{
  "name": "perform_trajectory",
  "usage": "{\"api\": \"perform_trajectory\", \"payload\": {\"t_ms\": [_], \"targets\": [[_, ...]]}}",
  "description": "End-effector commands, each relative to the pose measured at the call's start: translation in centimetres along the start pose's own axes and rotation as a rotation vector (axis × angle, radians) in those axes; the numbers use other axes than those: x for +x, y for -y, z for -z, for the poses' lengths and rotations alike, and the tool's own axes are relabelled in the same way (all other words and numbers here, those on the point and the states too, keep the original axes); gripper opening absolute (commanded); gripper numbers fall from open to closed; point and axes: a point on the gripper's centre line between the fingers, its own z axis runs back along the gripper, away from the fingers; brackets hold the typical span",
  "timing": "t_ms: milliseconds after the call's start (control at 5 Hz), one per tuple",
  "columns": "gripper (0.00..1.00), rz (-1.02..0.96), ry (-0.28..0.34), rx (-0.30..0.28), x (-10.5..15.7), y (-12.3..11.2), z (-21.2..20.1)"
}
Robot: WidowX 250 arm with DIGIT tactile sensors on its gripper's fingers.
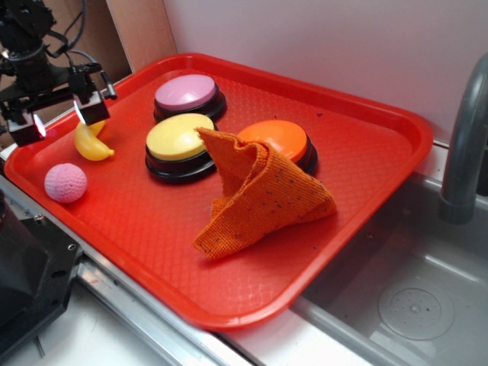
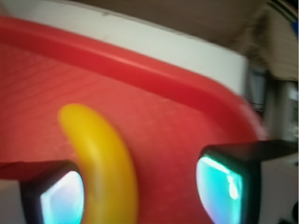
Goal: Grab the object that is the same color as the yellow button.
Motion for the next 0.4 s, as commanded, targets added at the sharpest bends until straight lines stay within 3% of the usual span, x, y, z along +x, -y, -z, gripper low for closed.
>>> {"api": "perform_trajectory", "payload": {"t_ms": [0,200], "targets": [[1.00,0.044,0.018,-0.102,-0.14,0.60,0.80],[1.00,0.028,0.011,-0.087,-0.22,0.36,1.48]]}}
